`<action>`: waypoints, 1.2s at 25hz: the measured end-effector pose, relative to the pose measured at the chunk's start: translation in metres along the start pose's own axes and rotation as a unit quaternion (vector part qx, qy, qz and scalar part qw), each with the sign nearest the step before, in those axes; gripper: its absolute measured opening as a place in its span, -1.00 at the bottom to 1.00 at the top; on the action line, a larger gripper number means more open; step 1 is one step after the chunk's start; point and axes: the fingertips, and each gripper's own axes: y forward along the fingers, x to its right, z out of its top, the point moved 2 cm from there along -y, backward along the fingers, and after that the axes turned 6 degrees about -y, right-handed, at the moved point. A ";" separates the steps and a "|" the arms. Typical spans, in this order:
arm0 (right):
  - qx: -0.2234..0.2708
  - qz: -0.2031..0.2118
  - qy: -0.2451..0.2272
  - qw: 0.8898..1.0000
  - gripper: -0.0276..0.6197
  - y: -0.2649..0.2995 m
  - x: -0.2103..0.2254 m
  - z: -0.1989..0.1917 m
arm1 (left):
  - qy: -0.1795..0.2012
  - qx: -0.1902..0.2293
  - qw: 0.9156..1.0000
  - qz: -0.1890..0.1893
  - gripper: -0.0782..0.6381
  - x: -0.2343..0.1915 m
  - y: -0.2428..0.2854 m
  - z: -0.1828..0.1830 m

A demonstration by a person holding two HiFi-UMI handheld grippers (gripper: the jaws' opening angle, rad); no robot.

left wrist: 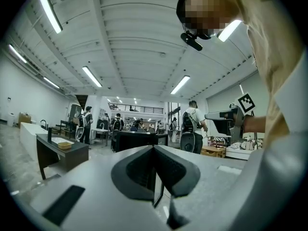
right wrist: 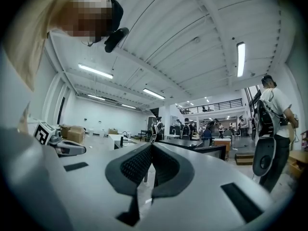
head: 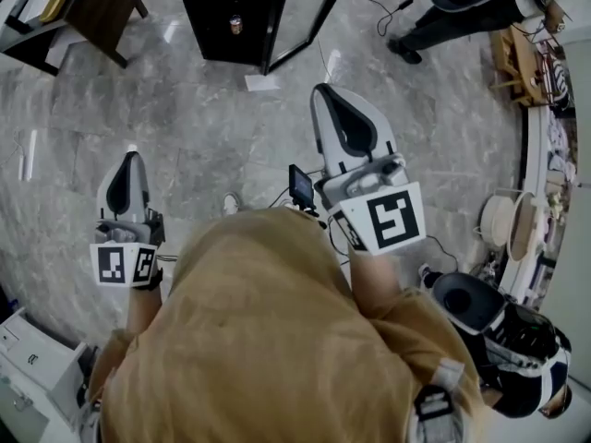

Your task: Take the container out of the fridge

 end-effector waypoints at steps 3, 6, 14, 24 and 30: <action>-0.005 -0.008 -0.005 1.000 -0.91 0.011 -0.013 0.004 | -0.005 -0.001 1.000 -0.014 -0.78 -0.014 0.001 0.001; -0.009 -0.014 -0.008 1.000 -0.91 0.020 -0.027 0.006 | -0.005 -0.001 1.000 -0.027 -0.78 -0.027 -0.002 0.001; -0.006 -0.028 -0.003 1.000 -0.91 0.038 -0.066 0.010 | -0.004 -0.009 0.999 -0.042 -0.78 -0.071 -0.021 0.005; -0.002 -0.041 -0.007 0.999 -0.91 0.043 -0.080 0.009 | -0.006 -0.009 0.997 -0.077 -0.78 -0.072 -0.011 0.001; 0.005 -0.032 -0.002 0.999 -0.91 0.059 -0.057 0.000 | -0.002 -0.008 0.997 -0.072 -0.78 -0.069 0.015 -0.001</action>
